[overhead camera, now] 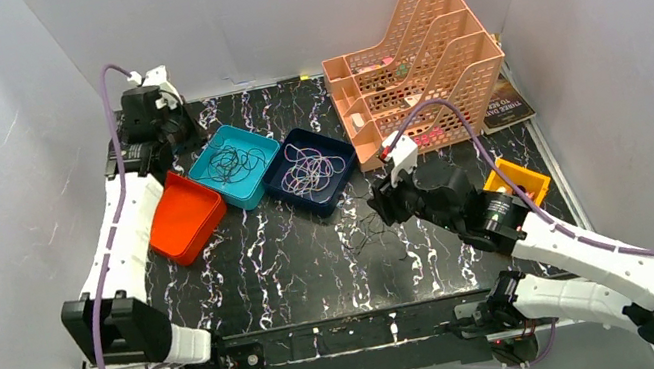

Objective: Untangle the cables

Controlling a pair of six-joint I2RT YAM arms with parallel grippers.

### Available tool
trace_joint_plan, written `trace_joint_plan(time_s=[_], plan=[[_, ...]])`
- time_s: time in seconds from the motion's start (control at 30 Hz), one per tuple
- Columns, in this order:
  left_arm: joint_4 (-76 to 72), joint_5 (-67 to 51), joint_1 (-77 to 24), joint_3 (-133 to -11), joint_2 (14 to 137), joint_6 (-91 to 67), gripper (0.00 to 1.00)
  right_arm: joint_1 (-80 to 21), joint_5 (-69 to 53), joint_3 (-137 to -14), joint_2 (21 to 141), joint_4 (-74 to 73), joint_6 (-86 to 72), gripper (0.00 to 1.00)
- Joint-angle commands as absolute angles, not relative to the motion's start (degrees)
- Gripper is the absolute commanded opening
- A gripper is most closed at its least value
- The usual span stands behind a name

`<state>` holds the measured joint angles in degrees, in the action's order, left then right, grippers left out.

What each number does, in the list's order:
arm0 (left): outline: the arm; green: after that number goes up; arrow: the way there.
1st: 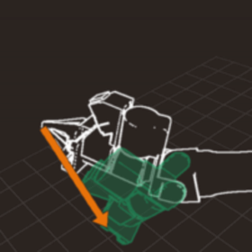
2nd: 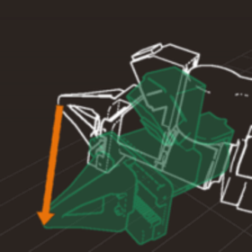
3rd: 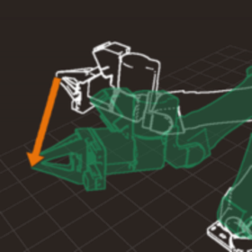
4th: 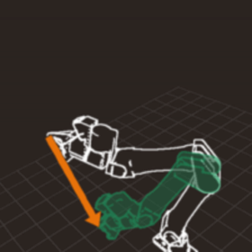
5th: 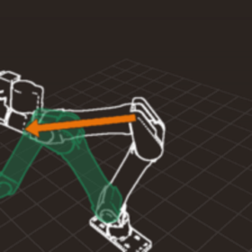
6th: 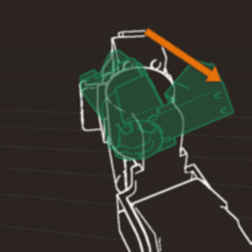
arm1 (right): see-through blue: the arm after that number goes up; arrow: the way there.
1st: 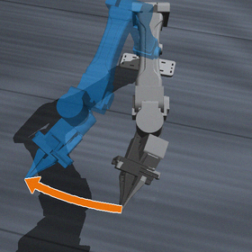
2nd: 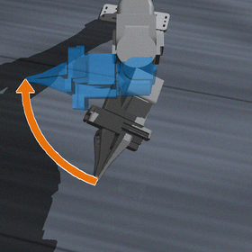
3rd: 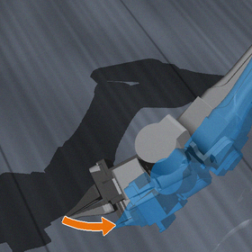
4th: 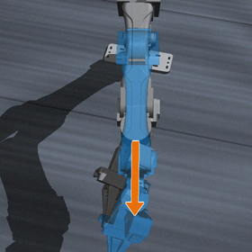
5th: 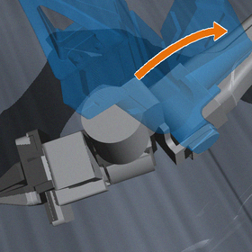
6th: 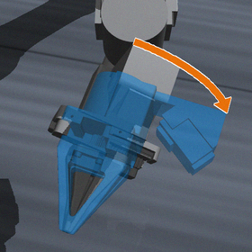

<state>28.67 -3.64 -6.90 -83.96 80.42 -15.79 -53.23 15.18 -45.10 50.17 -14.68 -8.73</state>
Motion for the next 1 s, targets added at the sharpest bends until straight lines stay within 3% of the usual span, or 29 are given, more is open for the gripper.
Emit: trace_joint_plan(time_s=[0.0, 0.4, 0.97], plan=[[25.09, -3.12, -6.77, -83.59, 82.79, -15.18, 0.0, -53.09, 17.61, -44.56, 48.64, -12.98, -8.25, 0.55], [20.37, 0.44, -6.73, -85.82, 93.1, -13.57, 0.0, -53.06, 16.66, -43.78, 49.06, -13.3, -8.87, 0.56], [6.35, -4.99, -6.86, -89.79, 116.23, -16.04, 0.0, -53.09, 16.7, -42.8, 49.28, -15.3, -10.63, 0.56]])
